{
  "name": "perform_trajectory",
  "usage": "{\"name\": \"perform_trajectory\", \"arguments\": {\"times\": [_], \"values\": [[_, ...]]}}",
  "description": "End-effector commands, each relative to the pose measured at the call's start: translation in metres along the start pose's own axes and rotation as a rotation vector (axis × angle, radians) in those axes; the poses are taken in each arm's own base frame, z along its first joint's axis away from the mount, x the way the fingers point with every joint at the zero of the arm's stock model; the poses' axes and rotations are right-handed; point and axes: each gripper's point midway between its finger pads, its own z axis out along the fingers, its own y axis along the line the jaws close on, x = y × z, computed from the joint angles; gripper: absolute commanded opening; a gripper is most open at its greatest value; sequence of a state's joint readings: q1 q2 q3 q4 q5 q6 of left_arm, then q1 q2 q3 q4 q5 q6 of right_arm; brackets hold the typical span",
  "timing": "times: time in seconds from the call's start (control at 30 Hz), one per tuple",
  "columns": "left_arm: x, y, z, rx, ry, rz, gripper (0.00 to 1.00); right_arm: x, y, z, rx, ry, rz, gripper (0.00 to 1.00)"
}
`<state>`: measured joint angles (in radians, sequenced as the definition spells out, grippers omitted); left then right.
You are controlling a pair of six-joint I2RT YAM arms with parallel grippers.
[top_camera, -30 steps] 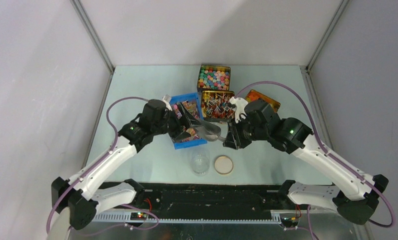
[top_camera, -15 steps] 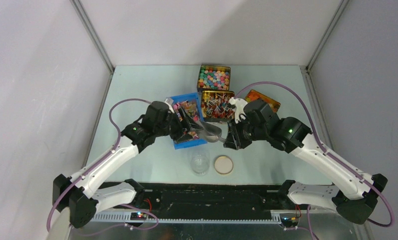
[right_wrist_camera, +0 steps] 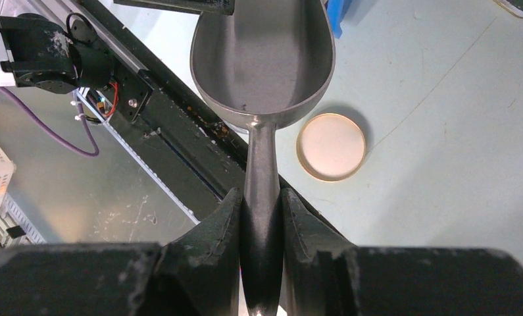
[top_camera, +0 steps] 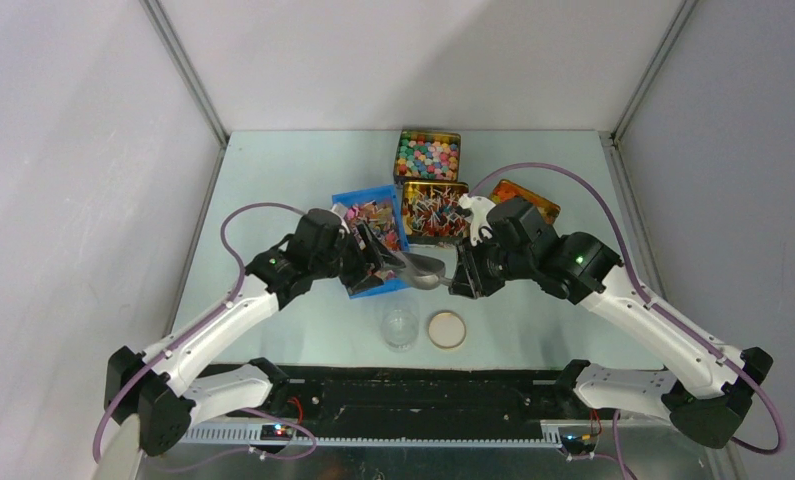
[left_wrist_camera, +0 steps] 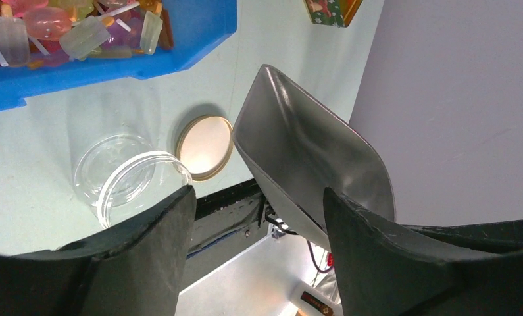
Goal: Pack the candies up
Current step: Adjust the spatula.
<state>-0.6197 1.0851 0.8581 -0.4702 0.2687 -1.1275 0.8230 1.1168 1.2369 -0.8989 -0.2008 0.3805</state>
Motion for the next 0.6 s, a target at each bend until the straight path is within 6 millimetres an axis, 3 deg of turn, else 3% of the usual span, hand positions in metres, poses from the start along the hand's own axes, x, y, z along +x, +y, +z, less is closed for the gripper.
{"name": "perform_trajectory", "arguments": {"times": [0.0,0.1,0.23,0.33,0.57], "values": [[-0.004,-0.017,-0.006,0.076,-0.035,0.030,0.80,-0.022,0.011,-0.011,-0.035,-0.074,-0.050,0.00],[-0.009,-0.031,-0.012,0.141,-0.066,0.055,0.88,-0.019,0.007,-0.011,-0.020,-0.062,-0.069,0.00],[-0.020,-0.035,-0.018,0.166,-0.117,0.075,0.90,-0.013,0.002,-0.009,-0.002,-0.046,-0.074,0.00],[-0.030,-0.025,-0.021,0.154,-0.147,0.061,0.87,-0.009,-0.001,-0.007,0.003,-0.033,-0.067,0.00],[-0.067,0.022,-0.032,0.001,-0.239,0.055,0.79,-0.001,-0.006,-0.003,0.016,-0.012,-0.056,0.00]]}}
